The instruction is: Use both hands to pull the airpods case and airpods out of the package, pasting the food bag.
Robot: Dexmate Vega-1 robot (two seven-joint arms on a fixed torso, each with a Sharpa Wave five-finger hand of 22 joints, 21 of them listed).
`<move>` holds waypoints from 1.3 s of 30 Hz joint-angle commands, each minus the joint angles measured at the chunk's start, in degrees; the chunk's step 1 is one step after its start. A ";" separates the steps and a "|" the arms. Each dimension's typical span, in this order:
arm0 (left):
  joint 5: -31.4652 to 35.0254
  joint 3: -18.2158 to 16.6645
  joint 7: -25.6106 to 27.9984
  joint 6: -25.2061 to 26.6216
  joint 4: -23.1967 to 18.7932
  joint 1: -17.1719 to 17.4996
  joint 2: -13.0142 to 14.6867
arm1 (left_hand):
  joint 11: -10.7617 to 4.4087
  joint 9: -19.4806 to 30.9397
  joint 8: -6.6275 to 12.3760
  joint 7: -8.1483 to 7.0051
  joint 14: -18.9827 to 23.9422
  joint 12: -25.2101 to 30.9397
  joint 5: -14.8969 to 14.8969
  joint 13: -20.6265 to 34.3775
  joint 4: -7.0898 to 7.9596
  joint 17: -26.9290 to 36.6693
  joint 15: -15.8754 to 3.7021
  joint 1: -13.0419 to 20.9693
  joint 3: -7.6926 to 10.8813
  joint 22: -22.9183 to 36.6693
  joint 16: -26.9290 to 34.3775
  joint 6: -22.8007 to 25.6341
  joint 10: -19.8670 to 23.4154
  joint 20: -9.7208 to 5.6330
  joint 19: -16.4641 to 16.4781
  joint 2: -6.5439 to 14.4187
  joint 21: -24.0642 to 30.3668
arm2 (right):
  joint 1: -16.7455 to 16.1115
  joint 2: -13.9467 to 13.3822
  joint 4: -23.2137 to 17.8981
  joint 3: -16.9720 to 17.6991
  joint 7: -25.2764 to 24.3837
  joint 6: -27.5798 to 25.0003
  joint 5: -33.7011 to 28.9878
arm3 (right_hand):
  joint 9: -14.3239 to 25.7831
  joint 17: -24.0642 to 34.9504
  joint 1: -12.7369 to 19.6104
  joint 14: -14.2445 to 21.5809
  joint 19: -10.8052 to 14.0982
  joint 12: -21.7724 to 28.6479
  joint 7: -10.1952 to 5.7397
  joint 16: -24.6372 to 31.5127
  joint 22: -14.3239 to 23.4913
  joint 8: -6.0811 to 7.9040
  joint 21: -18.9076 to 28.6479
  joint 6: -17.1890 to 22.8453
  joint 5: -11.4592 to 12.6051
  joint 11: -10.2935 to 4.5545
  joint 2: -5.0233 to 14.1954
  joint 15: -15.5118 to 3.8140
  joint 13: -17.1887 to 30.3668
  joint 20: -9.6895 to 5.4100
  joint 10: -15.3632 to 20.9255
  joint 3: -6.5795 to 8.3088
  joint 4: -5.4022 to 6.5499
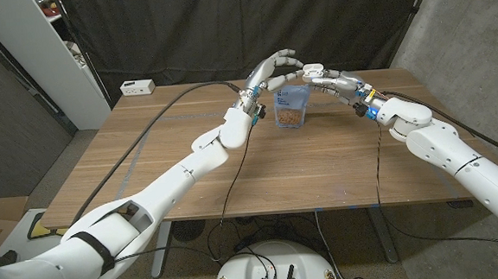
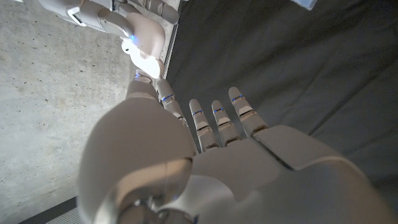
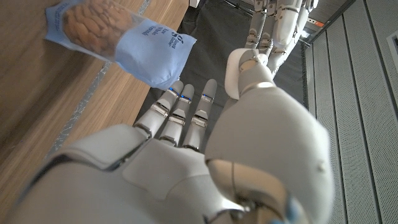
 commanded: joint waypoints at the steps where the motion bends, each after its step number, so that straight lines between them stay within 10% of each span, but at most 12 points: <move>1: 1.45 -1.71 4.97 -0.02 -2.63 2.78 0.56 | 0.43 -0.08 0.50 0.35 0.65 0.30 -0.47 0.34 -0.18 0.18 -2.47 -0.29 -0.54 0.11 0.21 0.92 0.66 -0.11 0.20 -0.44 0.15 | -0.05 -0.59 -0.83 -0.23 -0.20 -0.63 -0.37 | 15.30 0.00 -0.05 0.71 0.45 0.02 5.35 -0.35 -0.04 4.71 -0.23 4.98 0.40 0.04 -0.27 -4.54 0.00 -0.25 -0.04 0.43 0.00; 39: 5.28 0.69 -1.33 6.34 -5.63 1.14 2.50 | 0.50 -2.08 -0.28 -3.82 -1.10 -0.36 -0.48 0.58 -0.31 0.51 -2.56 -0.08 -0.84 0.10 -0.22 0.83 -1.06 0.63 -0.68 0.49 -0.19 | -1.02 -1.19 -2.36 0.03 0.50 -0.01 -0.12 | 15.27 -0.30 -0.42 1.56 0.64 0.53 4.87 -1.39 -0.06 5.07 -0.58 5.99 1.71 -0.37 -1.20 -4.64 0.31 -0.09 0.88 0.88 0.17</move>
